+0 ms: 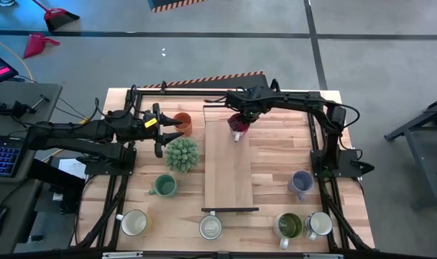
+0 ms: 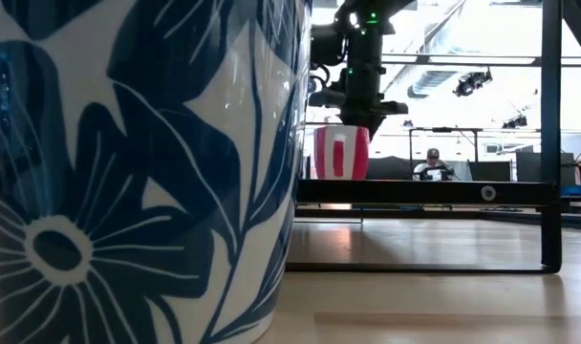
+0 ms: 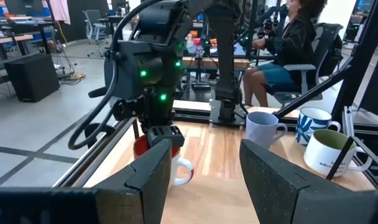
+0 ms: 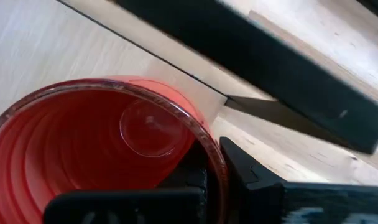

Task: Place coffee mugs
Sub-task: Put the red mug on the shelf

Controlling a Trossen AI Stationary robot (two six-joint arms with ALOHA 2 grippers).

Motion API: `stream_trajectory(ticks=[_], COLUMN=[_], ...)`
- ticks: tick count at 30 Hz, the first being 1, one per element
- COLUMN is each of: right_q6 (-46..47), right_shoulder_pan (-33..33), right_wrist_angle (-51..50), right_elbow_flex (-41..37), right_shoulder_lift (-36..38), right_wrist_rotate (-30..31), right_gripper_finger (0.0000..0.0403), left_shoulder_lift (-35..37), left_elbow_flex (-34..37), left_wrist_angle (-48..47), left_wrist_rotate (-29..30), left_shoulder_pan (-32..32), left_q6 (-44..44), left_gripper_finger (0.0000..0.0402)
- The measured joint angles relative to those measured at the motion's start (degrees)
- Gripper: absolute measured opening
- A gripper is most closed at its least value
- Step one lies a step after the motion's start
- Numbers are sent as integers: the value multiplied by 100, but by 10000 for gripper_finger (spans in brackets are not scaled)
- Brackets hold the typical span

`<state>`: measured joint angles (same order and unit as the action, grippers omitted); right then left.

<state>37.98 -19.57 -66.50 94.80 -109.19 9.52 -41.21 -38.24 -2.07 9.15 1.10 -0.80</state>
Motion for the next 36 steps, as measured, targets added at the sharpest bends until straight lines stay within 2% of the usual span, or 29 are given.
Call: stream_trajectory(ticks=[13,24,27,32,36], right_q6=[-85,-177,-186,-240,-348], right_shoulder_pan=[0,0,0,43,328], right_wrist_angle=[14,-31,-233,-817,-1576], right_elbow_flex=[0,22,343,1359,2125], right_shoulder_lift=[0,15,17,29,33], right_wrist_rotate=[-8,-124,-128,-107,-196], right_gripper_finger=[6,108,121,126,126], left_shoulder_lift=[0,0,0,0,0], left_elbow_flex=[0,0,0,0,0], left_wrist_angle=[26,72,72,70,70], left_wrist_rotate=[0,0,0,1,34], left_shoulder_pan=[0,0,0,0,0], left_q6=[-1,0,-2,0,-1], left_gripper_finger=[180,180,180,180,180])
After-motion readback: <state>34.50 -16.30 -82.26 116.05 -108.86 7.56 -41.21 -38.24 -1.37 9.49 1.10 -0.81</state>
